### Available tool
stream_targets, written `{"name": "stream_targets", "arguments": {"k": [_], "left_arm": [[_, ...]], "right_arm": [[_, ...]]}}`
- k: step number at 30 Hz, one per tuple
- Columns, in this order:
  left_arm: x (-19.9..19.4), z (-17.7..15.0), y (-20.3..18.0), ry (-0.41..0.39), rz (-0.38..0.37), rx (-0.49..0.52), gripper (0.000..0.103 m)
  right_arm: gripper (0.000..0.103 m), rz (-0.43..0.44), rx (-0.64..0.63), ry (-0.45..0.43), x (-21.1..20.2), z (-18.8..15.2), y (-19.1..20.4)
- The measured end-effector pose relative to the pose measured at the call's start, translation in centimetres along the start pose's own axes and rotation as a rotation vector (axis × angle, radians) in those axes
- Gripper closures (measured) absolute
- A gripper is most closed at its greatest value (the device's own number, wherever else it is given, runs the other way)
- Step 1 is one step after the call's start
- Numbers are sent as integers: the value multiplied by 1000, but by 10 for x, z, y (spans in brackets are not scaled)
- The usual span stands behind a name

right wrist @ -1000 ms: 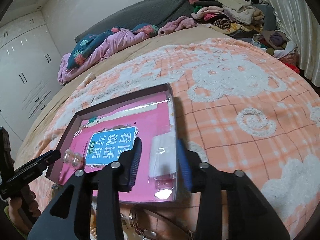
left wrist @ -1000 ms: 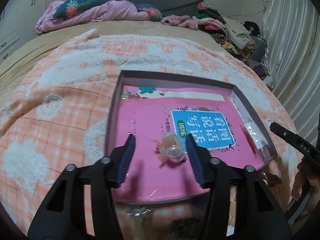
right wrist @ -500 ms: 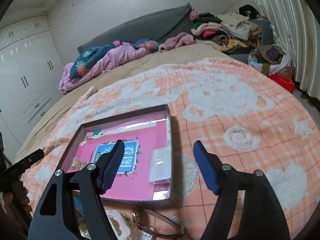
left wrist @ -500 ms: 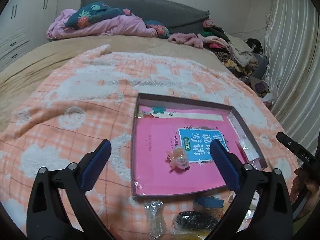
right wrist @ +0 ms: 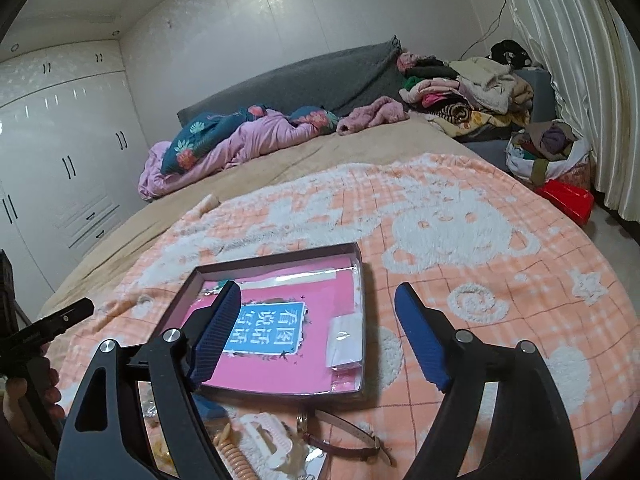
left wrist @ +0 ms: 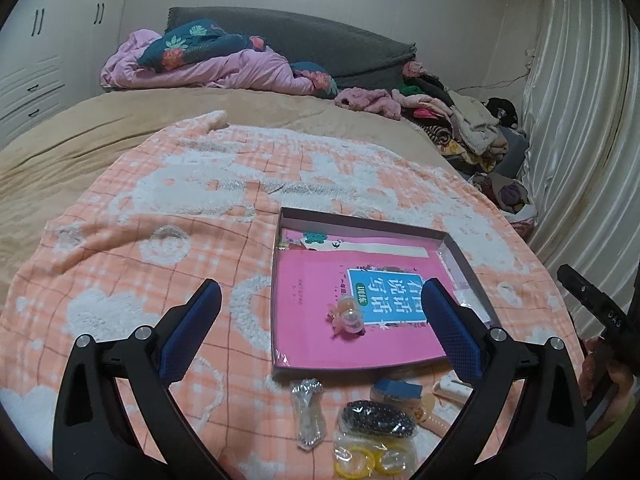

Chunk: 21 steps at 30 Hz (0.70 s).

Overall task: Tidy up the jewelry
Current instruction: 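Open both tools and lift them away from the pink box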

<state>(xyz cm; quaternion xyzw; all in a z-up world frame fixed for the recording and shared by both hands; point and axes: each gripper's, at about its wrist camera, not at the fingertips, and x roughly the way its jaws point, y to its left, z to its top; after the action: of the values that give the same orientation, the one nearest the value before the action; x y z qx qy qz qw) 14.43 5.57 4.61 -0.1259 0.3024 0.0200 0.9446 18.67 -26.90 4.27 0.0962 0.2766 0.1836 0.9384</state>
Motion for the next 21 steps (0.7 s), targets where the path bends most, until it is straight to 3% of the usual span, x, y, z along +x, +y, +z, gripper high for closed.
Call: {"name": "stream_targets", "arguments": {"k": [21], "left_arm": [[-51,-9,-7,-33,-20,18,10]], "right_arm": [[23,22,-90,-7,-52,-11,27]]}}
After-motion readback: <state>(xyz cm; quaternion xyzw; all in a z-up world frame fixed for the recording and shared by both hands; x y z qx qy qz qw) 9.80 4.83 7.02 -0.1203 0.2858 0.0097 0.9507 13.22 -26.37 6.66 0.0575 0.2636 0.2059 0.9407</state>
